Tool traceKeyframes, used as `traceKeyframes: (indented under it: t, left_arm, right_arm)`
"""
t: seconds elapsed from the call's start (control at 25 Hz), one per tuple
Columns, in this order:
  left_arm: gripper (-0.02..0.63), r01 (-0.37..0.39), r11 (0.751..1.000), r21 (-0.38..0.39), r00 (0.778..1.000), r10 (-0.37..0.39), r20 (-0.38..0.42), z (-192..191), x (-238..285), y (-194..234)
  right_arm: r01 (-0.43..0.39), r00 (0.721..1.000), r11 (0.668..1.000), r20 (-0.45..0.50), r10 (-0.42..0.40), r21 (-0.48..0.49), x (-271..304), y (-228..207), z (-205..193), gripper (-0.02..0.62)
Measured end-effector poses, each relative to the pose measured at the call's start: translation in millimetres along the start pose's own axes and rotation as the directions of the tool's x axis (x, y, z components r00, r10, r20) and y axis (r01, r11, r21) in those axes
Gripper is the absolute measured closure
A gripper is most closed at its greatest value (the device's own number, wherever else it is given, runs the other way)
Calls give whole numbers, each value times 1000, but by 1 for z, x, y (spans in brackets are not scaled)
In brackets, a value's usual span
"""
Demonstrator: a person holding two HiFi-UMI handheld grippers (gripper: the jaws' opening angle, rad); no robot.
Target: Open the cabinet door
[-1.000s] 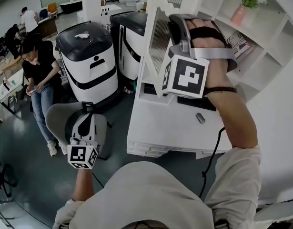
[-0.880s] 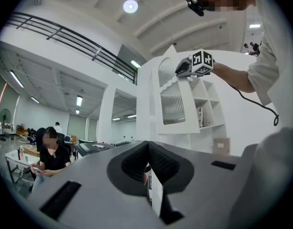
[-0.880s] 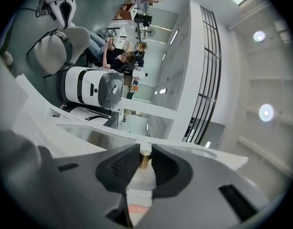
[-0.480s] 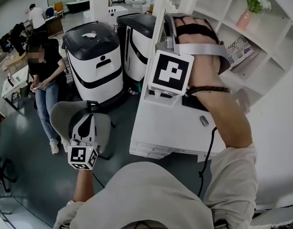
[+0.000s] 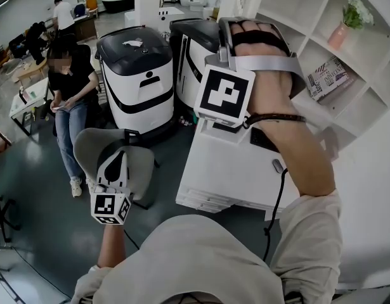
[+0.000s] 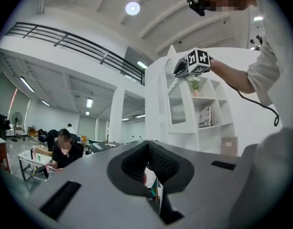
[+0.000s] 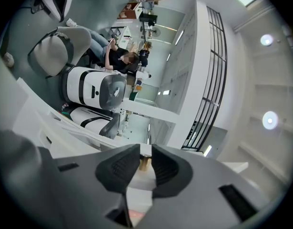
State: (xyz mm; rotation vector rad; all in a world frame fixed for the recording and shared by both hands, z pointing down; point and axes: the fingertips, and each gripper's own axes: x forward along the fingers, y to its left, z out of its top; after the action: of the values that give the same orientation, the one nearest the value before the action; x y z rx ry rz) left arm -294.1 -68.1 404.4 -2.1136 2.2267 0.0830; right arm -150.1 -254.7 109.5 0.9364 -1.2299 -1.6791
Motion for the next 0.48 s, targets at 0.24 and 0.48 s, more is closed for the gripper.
traceKeyframes:
  t: [0.24,0.48]
  left_arm:
    - [609,-45,999,-5,999,45,-7,-3,-14,12]
    - [609,-79,997,-6,997,79,-12,-5,-23,19]
  right_arm:
    - [-3,1000,1000,27,4,-16,1,-2,16,531]
    - [8,999,999,54,-7,-32,3,-4,28,592]
